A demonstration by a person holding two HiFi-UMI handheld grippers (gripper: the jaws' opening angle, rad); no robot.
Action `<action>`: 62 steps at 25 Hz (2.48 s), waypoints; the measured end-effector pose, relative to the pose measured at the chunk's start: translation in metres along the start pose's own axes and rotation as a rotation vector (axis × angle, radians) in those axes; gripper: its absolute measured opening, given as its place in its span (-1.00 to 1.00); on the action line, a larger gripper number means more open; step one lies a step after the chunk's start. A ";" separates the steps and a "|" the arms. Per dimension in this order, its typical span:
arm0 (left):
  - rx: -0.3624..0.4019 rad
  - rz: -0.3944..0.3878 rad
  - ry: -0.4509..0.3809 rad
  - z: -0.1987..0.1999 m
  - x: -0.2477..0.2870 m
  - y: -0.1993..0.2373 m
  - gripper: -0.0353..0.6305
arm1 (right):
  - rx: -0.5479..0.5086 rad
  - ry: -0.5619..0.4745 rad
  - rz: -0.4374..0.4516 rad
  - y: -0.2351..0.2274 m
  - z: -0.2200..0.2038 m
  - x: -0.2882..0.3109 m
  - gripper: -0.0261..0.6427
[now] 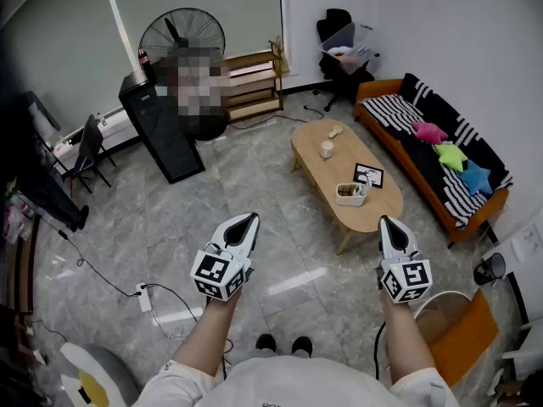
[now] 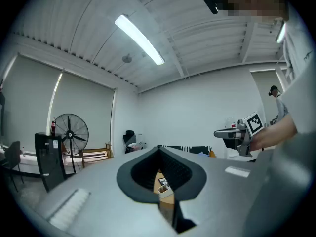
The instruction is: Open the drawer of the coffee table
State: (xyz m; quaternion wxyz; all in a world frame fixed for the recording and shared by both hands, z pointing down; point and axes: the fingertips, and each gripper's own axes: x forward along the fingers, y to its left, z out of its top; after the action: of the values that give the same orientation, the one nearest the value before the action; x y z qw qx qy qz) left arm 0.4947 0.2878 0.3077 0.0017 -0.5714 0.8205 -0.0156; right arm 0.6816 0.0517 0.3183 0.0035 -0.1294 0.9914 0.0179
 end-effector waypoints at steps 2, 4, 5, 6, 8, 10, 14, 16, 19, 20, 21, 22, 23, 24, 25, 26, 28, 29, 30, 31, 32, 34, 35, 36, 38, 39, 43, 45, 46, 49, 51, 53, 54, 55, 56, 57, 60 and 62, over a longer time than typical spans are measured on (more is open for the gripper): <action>0.002 -0.001 0.001 -0.001 0.000 -0.002 -0.90 | 0.000 0.000 0.000 -0.001 -0.001 -0.001 -0.91; 0.005 -0.002 0.001 -0.001 0.001 -0.003 -0.89 | -0.002 0.000 0.002 -0.002 -0.002 -0.002 -0.91; 0.006 -0.002 0.001 -0.001 0.001 -0.004 -0.89 | -0.003 0.000 0.003 -0.003 -0.002 -0.003 -0.91; 0.006 -0.002 0.001 0.000 0.002 -0.004 -0.90 | -0.004 0.000 0.004 -0.004 -0.001 -0.003 -0.91; 0.008 -0.002 0.001 0.001 0.002 -0.006 -0.89 | -0.006 -0.001 0.005 -0.005 0.000 -0.004 -0.91; 0.010 -0.003 0.001 0.002 0.002 -0.007 -0.89 | -0.007 -0.003 0.007 -0.007 0.001 -0.005 -0.91; 0.008 -0.001 0.000 0.002 0.003 -0.008 -0.89 | -0.006 -0.003 0.009 -0.008 0.002 -0.006 -0.91; 0.007 0.000 0.000 0.001 0.003 -0.010 -0.89 | -0.003 -0.007 0.014 -0.009 0.002 -0.007 -0.91; 0.005 0.002 0.001 0.000 0.004 -0.011 -0.90 | 0.033 -0.069 -0.015 -0.018 0.006 -0.006 -0.90; 0.004 0.003 0.001 -0.001 0.004 -0.011 -0.89 | 0.056 -0.088 -0.045 -0.024 0.007 -0.003 -0.04; 0.003 0.004 0.001 -0.001 0.004 -0.010 -0.90 | 0.074 -0.094 -0.066 -0.028 0.006 0.000 0.83; 0.002 0.006 0.001 -0.001 0.004 -0.010 -0.89 | 0.081 -0.091 -0.073 -0.030 0.005 0.003 0.84; 0.001 0.008 0.001 -0.001 0.004 -0.010 -0.90 | 0.077 -0.083 -0.069 -0.029 0.003 0.004 0.84; 0.001 0.010 0.001 -0.002 0.004 -0.010 -0.89 | 0.073 -0.076 -0.063 -0.029 0.002 0.005 0.84; 0.000 0.012 0.001 -0.002 0.005 -0.010 -0.89 | 0.073 -0.070 -0.058 -0.028 0.000 0.005 0.84; -0.001 0.014 0.001 -0.003 0.005 -0.010 -0.89 | 0.073 -0.066 -0.056 -0.028 -0.002 0.005 0.84; -0.002 0.019 0.001 -0.004 0.004 -0.009 -0.89 | 0.070 -0.055 -0.053 -0.028 -0.006 0.006 0.84; -0.003 0.023 0.001 -0.005 0.005 -0.008 -0.89 | 0.066 -0.050 -0.051 -0.028 -0.008 0.007 0.84; -0.004 0.026 0.001 -0.006 0.005 -0.007 -0.90 | 0.064 -0.045 -0.048 -0.028 -0.010 0.008 0.84; -0.005 0.030 0.002 -0.007 0.006 -0.006 -0.89 | 0.062 -0.042 -0.045 -0.028 -0.012 0.009 0.84; -0.006 0.035 0.002 -0.007 0.007 -0.006 -0.89 | 0.062 -0.040 -0.041 -0.029 -0.013 0.011 0.84; -0.007 0.043 0.002 -0.008 0.008 -0.003 -0.89 | 0.060 -0.038 -0.033 -0.030 -0.014 0.014 0.84; -0.007 0.047 0.002 -0.009 0.009 -0.002 -0.89 | 0.059 -0.037 -0.029 -0.030 -0.014 0.016 0.84; -0.008 0.051 0.003 -0.009 0.010 0.000 -0.89 | 0.057 -0.036 -0.025 -0.029 -0.015 0.019 0.84; -0.006 0.058 0.005 -0.010 0.011 0.003 -0.89 | 0.050 -0.032 -0.012 -0.027 -0.016 0.024 0.84; -0.005 0.062 0.007 -0.011 0.012 0.005 -0.90 | 0.047 -0.029 -0.005 -0.027 -0.017 0.028 0.84; -0.001 0.073 0.022 -0.016 0.017 0.014 -0.89 | 0.041 -0.021 0.017 -0.027 -0.022 0.043 0.84; 0.002 0.078 0.032 -0.019 0.019 0.023 -0.89 | 0.042 -0.015 0.025 -0.023 -0.024 0.055 0.84; 0.002 0.081 0.036 -0.020 0.020 0.030 -0.89 | 0.043 -0.012 0.030 -0.021 -0.025 0.061 0.84; -0.006 0.090 0.034 -0.024 0.026 0.053 -0.89 | 0.041 -0.009 0.037 -0.013 -0.026 0.082 0.84; -0.016 0.089 0.031 -0.028 0.032 0.072 -0.89 | 0.035 -0.005 0.039 -0.006 -0.027 0.100 0.84; -0.031 0.084 0.030 -0.034 0.040 0.095 -0.89 | 0.026 0.004 0.042 0.003 -0.029 0.122 0.84; -0.037 0.080 0.029 -0.037 0.046 0.106 -0.89 | 0.023 0.009 0.041 0.007 -0.030 0.134 0.84; -0.043 0.074 0.027 -0.039 0.052 0.118 -0.89 | 0.019 0.013 0.040 0.010 -0.030 0.145 0.84; -0.047 0.068 0.023 -0.040 0.060 0.130 -0.89 | 0.015 0.015 0.037 0.013 -0.030 0.158 0.84; -0.050 0.060 0.017 -0.040 0.067 0.143 -0.89 | 0.010 0.017 0.034 0.016 -0.029 0.171 0.84; -0.053 0.037 0.012 -0.039 0.087 0.186 -0.90 | 0.004 0.023 0.024 0.030 -0.026 0.216 0.84; -0.051 0.022 0.017 -0.039 0.096 0.216 -0.89 | 0.007 0.028 0.016 0.042 -0.025 0.246 0.84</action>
State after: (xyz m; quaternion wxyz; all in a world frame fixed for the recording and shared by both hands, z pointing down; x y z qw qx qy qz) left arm 0.2578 0.2735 0.3425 -0.0198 -0.5621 0.8269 0.0007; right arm 0.4325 0.0286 0.3419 -0.0100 -0.1218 0.9924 0.0129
